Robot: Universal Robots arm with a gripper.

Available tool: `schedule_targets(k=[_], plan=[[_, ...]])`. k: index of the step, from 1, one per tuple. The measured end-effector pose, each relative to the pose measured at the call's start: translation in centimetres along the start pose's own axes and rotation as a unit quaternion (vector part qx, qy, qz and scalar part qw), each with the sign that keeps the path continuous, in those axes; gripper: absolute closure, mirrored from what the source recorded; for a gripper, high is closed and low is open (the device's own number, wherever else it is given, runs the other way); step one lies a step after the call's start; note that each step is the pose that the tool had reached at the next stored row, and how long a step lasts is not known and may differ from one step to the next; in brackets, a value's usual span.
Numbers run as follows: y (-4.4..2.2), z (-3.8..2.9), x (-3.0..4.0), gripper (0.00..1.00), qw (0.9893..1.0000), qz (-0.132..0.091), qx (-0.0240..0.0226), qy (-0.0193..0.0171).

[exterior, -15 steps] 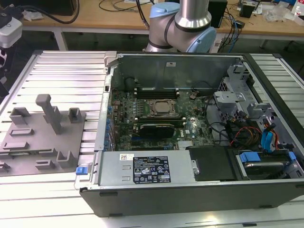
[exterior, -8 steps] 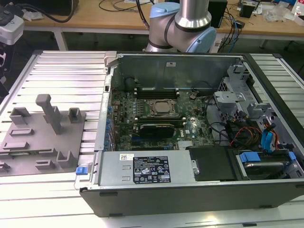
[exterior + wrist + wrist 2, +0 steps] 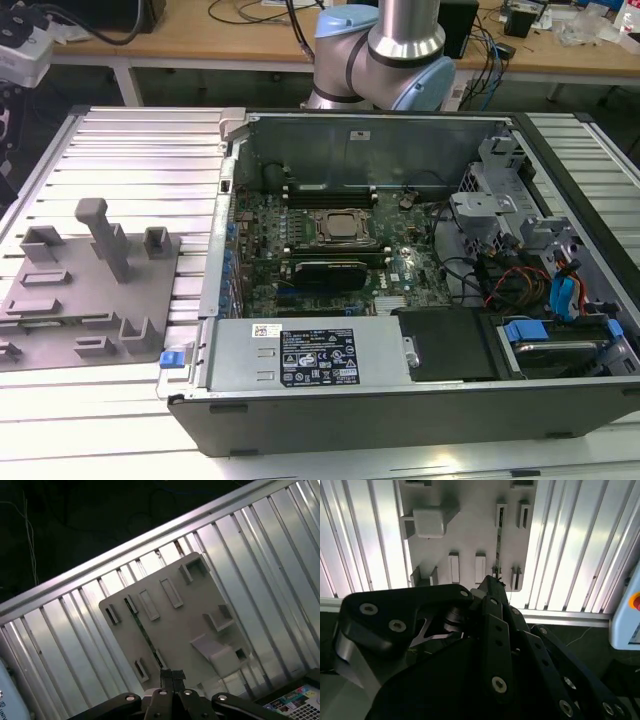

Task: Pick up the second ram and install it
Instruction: 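Pick up the second ram and move it above second insertion slot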

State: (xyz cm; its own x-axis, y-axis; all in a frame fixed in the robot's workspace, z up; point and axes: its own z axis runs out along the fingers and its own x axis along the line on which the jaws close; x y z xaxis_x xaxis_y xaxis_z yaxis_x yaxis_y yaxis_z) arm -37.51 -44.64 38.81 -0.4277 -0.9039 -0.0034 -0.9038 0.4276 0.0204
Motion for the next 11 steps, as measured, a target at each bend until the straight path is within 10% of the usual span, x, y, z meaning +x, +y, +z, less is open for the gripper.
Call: schedule_targets(k=[5,11], plan=[[0.00,0.00,0.00,0.89,0.9990,-0.045,0.0013,0.0040],[0.00,0.00,0.00,0.89,0.9923,-0.123,0.0036,0.0110]])
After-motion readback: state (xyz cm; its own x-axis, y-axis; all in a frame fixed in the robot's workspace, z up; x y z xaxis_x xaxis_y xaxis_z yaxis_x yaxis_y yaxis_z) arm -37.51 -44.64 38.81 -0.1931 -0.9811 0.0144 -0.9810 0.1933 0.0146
